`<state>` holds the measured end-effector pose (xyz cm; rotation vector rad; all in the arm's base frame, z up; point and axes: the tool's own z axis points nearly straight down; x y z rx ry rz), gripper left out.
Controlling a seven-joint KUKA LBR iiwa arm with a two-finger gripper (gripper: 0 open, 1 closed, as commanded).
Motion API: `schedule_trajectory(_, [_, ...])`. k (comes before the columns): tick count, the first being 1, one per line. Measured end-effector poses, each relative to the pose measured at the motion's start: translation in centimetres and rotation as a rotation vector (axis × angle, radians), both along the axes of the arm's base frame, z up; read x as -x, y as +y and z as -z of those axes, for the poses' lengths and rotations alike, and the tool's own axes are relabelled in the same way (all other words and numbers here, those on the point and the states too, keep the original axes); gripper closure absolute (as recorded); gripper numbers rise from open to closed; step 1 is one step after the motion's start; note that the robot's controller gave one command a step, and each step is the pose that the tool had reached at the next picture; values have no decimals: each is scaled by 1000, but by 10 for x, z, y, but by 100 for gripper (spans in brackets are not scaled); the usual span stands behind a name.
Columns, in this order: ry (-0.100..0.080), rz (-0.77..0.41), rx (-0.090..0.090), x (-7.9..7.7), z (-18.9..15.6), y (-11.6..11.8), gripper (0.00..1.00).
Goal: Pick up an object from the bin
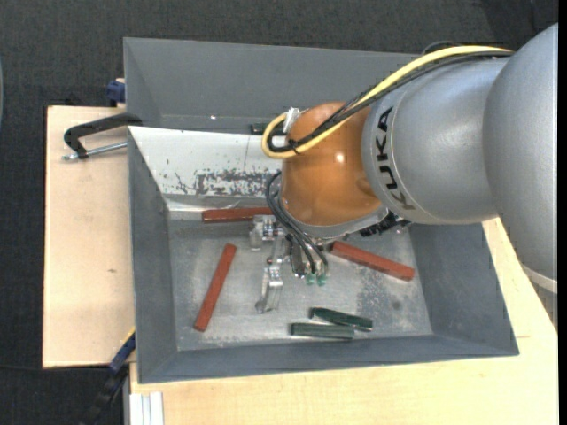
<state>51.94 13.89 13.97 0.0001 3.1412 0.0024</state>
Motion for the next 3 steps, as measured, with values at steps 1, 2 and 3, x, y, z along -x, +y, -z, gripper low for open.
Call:
schedule_trajectory(1, [-5,-349,0,-9,53,46,0])
schedule_trajectory(2, [-3,-414,-1,-5,49,54,0])
schedule_trajectory(3, [-8,-642,0,-3,39,62,0])
